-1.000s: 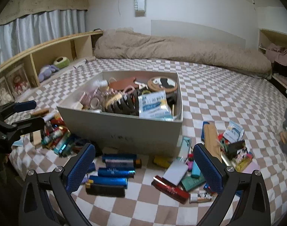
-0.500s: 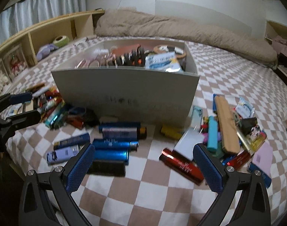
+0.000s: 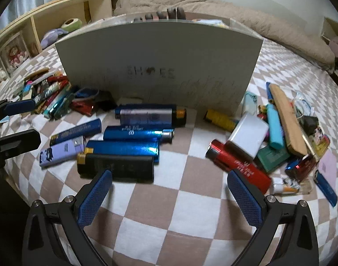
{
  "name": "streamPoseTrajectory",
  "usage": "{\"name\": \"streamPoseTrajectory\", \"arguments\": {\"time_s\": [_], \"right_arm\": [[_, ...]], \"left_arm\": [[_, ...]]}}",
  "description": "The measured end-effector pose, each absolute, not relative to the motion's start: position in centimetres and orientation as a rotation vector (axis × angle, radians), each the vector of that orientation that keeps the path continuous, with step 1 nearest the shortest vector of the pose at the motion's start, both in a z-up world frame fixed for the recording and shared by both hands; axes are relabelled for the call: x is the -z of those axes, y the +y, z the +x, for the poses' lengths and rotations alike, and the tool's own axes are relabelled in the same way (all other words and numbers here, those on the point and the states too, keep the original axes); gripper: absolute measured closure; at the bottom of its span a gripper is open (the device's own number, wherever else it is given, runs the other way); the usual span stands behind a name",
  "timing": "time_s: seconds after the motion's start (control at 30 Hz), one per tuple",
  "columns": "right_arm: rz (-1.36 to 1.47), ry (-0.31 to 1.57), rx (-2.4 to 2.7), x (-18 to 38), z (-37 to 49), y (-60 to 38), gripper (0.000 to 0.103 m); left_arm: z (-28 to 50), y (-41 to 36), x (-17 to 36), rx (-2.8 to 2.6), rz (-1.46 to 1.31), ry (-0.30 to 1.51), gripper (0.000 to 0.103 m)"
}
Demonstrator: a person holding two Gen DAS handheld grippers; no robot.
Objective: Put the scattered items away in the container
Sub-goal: 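Lower the left tool onto the lavender cartoon lighter and close on it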
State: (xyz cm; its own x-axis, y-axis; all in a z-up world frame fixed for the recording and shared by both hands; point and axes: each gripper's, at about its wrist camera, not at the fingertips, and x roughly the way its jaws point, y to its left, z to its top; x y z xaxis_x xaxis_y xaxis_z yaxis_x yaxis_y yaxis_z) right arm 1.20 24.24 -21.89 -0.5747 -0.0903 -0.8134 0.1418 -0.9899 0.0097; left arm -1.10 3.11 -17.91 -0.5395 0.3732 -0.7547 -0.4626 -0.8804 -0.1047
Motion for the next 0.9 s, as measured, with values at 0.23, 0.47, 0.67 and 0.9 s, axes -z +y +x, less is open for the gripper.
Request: {"name": "streamPoseTrajectory", "arguments": {"time_s": [0.23,0.47,0.67,0.9], "right_arm": [[1.350,0.086,2.674,22.7,2.0,24.6,0.000],[1.316,0.077,2.693,22.8,2.7,25.0,0.000],[1.287,0.082,2.711,23.0,2.9,25.1,0.000],[1.277,0.106,2.693,23.1,2.6,25.1,0.000]], "left_arm": [[-0.4,3.8,19.3,-2.324,-1.166,0.130,0.005],[-0.2,4.5,20.2,-2.293,-1.193,0.133,0.029],[0.0,4.4,20.4,-2.288,-1.203,0.140,0.049],[1.0,4.2,20.4,-2.283,-1.192,0.163,0.068]]}}
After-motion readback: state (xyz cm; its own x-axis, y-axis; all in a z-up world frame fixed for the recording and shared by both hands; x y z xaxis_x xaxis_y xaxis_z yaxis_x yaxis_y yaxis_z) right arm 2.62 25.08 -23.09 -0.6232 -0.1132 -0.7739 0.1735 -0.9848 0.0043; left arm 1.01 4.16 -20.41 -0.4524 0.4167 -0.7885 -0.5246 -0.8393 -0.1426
